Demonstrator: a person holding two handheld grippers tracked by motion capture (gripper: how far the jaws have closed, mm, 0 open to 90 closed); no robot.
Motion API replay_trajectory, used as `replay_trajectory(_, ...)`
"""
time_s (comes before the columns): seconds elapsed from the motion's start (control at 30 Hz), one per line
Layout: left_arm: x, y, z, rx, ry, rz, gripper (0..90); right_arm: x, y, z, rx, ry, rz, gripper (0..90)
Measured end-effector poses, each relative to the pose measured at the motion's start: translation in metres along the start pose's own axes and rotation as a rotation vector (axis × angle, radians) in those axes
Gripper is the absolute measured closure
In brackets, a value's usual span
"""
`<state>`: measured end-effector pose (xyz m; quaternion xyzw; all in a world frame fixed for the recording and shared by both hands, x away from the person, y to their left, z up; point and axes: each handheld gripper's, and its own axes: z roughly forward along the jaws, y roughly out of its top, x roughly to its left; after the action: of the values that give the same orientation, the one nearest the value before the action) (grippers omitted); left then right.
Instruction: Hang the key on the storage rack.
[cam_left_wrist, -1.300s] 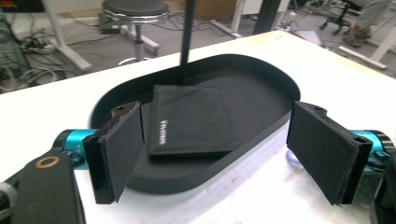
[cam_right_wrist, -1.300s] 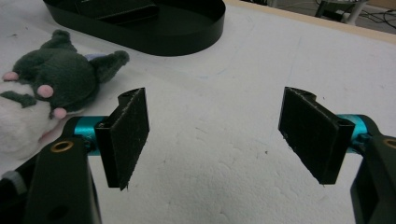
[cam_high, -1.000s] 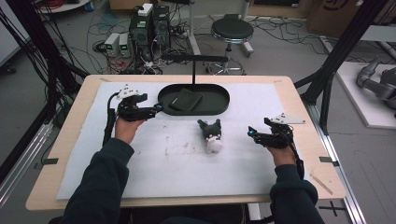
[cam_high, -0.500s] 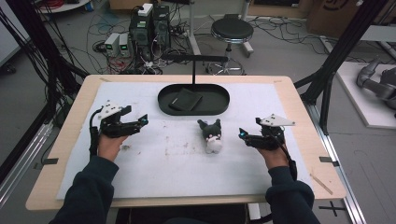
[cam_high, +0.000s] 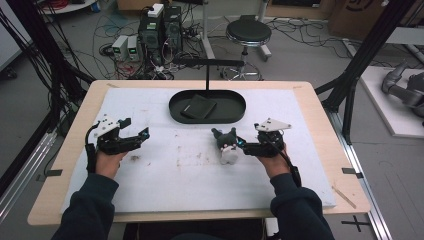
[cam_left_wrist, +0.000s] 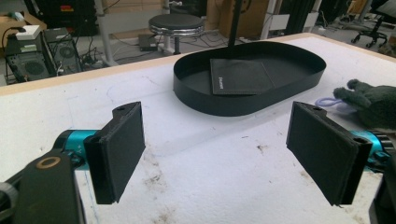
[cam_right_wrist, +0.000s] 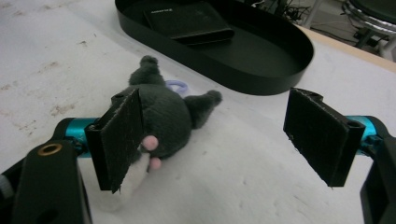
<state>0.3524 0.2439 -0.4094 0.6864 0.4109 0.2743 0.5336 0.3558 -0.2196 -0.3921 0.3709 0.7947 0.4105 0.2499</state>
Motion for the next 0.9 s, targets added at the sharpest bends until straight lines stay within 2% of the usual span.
replay_trajectory(0.23,0.003,-0.002,0.002,0.003,-0.006,-0.026,19.3,0.019,0.011,0.019,0.040,0.021,-0.016,20.6)
replay_trajectory(0.57,0.006,-0.003,0.003,0.008,-0.009,-0.049,20.0,0.051,0.016,0.056,0.156,0.026,-0.064,20.6)
replay_trajectory(0.67,0.007,-0.004,0.003,0.010,-0.005,-0.056,20.0,0.061,0.015,0.064,0.211,-0.027,-0.108,20.7)
replay_trajectory(0.7,0.007,-0.004,0.003,0.010,-0.006,-0.056,20.0,0.062,0.015,0.066,0.221,-0.056,-0.137,22.4)
replay_trajectory(0.8,0.008,-0.005,0.003,0.015,-0.007,-0.064,20.1,0.061,0.011,0.070,0.296,-0.142,-0.200,30.3)
replay_trajectory(0.83,0.008,-0.005,0.003,0.017,-0.006,-0.069,20.2,0.058,0.010,0.071,0.312,-0.153,-0.210,32.6)
replay_trajectory(0.9,0.008,-0.005,0.003,0.017,-0.006,-0.069,20.3,0.050,0.010,0.069,0.305,-0.130,-0.174,35.4)
